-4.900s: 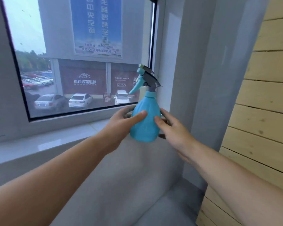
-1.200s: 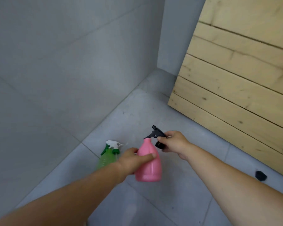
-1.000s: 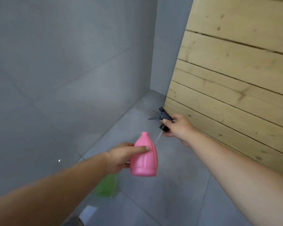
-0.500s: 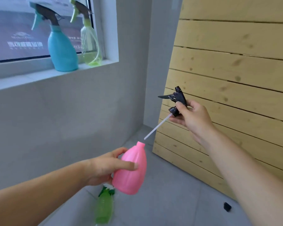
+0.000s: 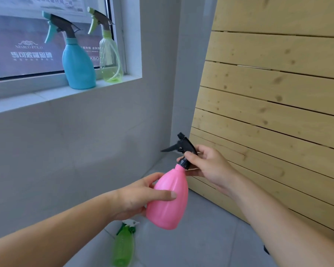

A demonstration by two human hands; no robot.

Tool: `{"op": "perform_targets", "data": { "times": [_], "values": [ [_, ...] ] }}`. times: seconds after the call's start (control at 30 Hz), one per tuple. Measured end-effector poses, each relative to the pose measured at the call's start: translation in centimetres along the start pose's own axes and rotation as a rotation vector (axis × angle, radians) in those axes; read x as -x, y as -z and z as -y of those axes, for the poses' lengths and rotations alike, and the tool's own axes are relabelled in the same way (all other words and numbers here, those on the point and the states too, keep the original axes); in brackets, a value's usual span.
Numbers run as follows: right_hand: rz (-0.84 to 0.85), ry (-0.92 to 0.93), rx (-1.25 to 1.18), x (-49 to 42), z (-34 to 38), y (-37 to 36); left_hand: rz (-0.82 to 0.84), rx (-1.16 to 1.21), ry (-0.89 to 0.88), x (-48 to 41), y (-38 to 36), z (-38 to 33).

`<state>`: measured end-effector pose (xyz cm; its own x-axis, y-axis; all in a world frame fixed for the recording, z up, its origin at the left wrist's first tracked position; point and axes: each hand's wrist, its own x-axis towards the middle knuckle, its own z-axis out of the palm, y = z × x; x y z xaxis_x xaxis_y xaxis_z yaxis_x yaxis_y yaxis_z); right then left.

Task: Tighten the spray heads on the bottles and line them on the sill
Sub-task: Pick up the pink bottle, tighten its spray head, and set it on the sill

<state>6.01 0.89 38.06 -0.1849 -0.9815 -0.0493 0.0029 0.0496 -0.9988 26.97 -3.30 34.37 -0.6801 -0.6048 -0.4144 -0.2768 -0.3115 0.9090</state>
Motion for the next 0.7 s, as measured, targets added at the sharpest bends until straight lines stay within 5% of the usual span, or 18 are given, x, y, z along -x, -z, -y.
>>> {"op": "perform_targets", "data": {
  "times": [0.7],
  "values": [
    [0.34,-0.024,-0.03,-1.0,-0.6,0.8,0.129,-0.034,0.018,0.1,1.1,0.4]
  ]
}}
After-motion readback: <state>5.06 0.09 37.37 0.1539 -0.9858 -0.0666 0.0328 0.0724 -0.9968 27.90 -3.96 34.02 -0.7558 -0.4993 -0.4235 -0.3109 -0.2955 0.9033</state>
